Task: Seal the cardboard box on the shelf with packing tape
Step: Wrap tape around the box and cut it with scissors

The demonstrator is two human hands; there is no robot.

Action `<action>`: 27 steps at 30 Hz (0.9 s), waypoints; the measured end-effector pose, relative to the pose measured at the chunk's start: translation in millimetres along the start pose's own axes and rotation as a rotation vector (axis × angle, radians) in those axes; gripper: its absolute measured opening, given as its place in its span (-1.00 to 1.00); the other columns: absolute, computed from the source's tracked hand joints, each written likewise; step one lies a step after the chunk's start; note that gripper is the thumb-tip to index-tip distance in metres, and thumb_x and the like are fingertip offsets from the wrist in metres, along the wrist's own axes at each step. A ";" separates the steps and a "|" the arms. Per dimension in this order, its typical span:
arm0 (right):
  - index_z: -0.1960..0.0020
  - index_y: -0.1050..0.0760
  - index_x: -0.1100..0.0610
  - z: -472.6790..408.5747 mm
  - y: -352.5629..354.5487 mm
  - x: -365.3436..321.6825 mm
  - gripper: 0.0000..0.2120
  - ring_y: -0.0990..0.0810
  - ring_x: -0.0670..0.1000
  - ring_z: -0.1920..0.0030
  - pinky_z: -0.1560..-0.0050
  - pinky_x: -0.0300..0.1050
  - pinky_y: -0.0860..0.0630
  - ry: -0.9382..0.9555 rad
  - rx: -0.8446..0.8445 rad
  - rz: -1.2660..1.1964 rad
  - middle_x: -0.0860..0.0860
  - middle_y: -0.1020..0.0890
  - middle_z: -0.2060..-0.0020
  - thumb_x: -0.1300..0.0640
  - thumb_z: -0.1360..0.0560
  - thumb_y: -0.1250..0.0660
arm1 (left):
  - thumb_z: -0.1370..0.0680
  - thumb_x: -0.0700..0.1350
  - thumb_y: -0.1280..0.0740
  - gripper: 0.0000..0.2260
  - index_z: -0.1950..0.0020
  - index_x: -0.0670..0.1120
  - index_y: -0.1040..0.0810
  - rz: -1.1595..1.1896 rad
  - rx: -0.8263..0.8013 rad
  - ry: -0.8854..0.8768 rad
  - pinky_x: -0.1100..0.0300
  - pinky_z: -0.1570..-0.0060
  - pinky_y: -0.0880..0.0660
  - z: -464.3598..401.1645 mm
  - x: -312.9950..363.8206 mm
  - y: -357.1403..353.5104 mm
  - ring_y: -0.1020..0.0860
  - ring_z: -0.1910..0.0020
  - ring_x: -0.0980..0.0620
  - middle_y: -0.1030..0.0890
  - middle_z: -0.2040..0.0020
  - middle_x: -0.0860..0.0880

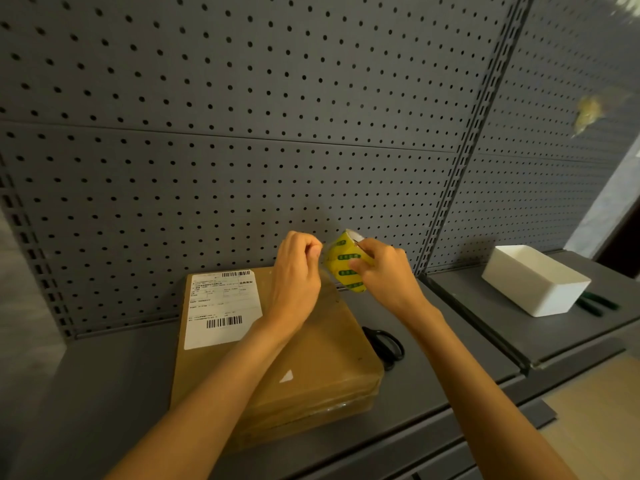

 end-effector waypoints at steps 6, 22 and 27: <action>-0.06 -0.54 0.15 6.9 7.1 13.1 -0.85 -0.56 -0.09 0.24 0.34 -0.39 -0.45 -0.004 -0.045 -0.070 0.00 -0.61 0.21 0.13 -0.54 -0.30 | -0.52 -0.13 -0.36 -0.91 0.06 -0.03 -0.47 0.103 -0.109 0.158 0.42 0.16 -0.35 -4.7 -13.5 -6.6 -0.43 0.05 0.12 -0.44 0.06 0.12; 0.00 -0.53 0.06 -29.2 15.8 0.0 -0.87 -0.60 -0.06 0.16 0.17 -0.18 -0.54 0.022 -0.091 -0.214 -0.02 -0.61 0.15 0.01 -0.54 -0.30 | -0.51 -0.18 -0.37 -0.94 0.17 -0.10 -0.56 0.278 -0.056 0.550 0.39 0.26 -0.47 -7.4 -38.3 7.3 -0.50 0.35 0.17 -0.57 0.30 0.02; -0.02 -0.52 0.01 -35.8 -13.7 12.6 -0.84 -0.60 -0.10 0.13 0.12 -0.25 -0.54 0.024 -0.165 -0.311 -0.08 -0.62 0.15 -0.05 -0.54 -0.28 | -0.50 -0.20 -0.37 -0.90 0.21 -0.07 -0.55 0.151 -0.017 0.650 0.23 0.16 -0.51 -3.9 -55.0 15.7 -0.51 0.32 0.11 -0.58 0.30 -0.02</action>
Point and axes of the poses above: each hand's wrist, its own z-axis away from the middle knuckle, its own y-axis out of the back of the hand, x = y × z, the point moved 8 cm from there along -z, towards the middle knuckle
